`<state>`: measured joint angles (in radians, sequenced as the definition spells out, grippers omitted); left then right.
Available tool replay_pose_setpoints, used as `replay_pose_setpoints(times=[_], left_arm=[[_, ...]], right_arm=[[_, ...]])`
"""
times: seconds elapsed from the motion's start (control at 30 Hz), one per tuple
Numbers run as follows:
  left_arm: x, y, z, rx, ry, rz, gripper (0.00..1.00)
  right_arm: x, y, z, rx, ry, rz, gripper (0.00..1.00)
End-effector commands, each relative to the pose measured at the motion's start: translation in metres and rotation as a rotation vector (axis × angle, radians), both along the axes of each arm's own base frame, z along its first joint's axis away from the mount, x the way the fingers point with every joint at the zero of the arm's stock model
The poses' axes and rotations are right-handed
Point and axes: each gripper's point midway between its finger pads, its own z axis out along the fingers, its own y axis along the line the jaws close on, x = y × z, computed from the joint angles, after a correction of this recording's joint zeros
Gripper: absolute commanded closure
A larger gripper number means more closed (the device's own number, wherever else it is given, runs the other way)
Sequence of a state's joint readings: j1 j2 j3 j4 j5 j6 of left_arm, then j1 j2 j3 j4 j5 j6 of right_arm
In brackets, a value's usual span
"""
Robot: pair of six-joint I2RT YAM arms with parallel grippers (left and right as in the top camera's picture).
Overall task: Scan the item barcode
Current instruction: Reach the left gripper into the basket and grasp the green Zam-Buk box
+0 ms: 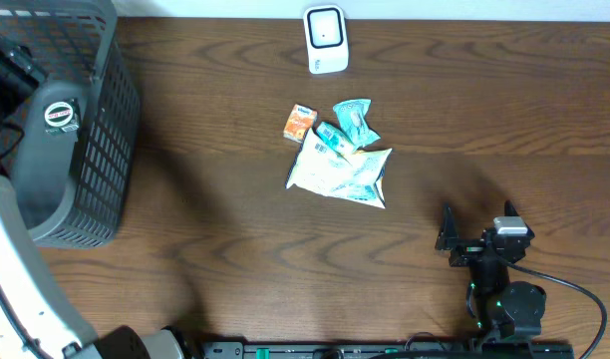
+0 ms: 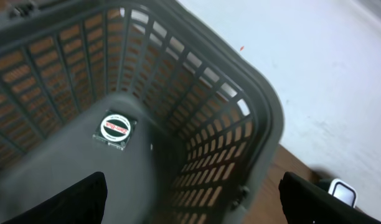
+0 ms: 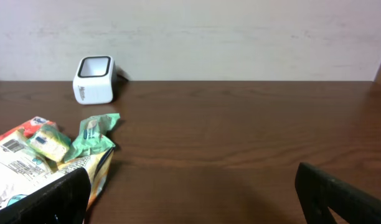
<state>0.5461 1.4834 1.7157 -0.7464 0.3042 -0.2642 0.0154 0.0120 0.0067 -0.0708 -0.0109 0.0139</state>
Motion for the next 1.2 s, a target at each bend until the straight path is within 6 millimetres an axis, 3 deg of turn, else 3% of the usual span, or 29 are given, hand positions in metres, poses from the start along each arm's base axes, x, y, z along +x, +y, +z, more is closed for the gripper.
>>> replay_pose_setpoints(times=[0.0, 0.23, 0.43, 0.5, 0.63, 0.83, 1.17], left_arm=[[0.017, 0.013, -0.025, -0.012, 0.044, 0.0, 0.13], [0.054, 0.036, -0.069, 0.03, 0.095, -0.045, 0.13], [0.086, 0.051, -0.129, 0.047, 0.169, -0.095, 0.13], [0.087, 0.062, -0.151, 0.112, 0.239, -0.106, 0.13], [0.07, 0.103, -0.2, 0.246, 0.454, 0.015, 0.05], [0.084, 0.091, -0.25, 0.241, 0.505, -0.158, 0.04], [0.103, 0.09, -0.299, 0.26, 0.527, -0.217, 0.04]], right_arm=[[0.0, 0.001, -0.001, -0.008, 0.0, 0.004, 0.01], [0.0, 0.001, -0.001, -0.008, 0.001, 0.004, 0.01], [0.0, 0.001, -0.001, -0.008, 0.0, 0.004, 0.0], [0.0, 0.001, -0.001, -0.008, 0.0, 0.004, 0.01], [0.0, 0.001, -0.001, -0.008, 0.0, 0.004, 0.01], [0.0, 0.001, -0.001, -0.008, 0.001, 0.004, 0.01], [0.0, 0.001, -0.001, -0.008, 0.0, 0.004, 0.01]])
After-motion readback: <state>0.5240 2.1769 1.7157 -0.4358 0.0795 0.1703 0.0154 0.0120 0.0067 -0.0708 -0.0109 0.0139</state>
